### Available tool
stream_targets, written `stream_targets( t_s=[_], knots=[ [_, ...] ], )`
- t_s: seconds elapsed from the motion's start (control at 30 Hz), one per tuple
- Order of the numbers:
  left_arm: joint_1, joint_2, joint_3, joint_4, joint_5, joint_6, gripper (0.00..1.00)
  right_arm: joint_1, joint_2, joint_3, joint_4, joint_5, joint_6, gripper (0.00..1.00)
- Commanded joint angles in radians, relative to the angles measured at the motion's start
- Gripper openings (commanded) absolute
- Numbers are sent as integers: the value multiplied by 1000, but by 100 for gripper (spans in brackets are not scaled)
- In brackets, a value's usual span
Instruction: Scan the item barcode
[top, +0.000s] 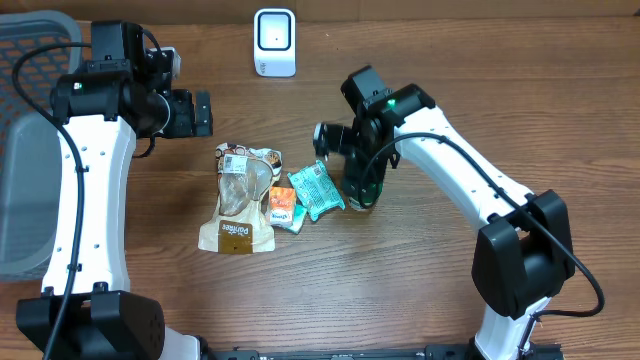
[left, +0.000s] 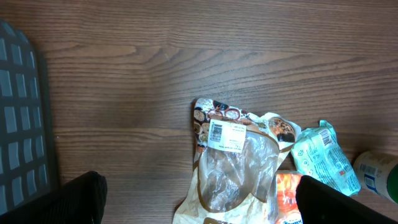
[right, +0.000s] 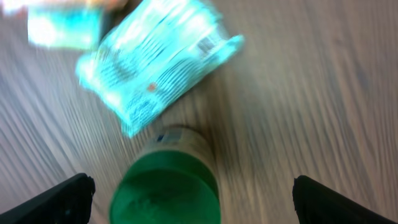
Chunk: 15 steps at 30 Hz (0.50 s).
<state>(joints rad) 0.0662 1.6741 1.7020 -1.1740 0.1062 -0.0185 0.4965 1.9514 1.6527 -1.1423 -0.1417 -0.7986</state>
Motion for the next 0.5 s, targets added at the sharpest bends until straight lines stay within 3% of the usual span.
stream_targets(
  t_s=[0.0,0.07,0.23,0.47],
  knots=[
    [6,7,19,3,14,19,100,-16,-12,76,-28,-5,533,100],
    [6,7,19,3,14,19,100,-27,-12,84,-72,-6,721,100],
    [5,7,19,3,14,19,100,-48,-12,70,-175,-17,855,100],
    [6,7,19,3,14,19,100,-51,-10,53,-159,-16,1152,100]
  ],
)
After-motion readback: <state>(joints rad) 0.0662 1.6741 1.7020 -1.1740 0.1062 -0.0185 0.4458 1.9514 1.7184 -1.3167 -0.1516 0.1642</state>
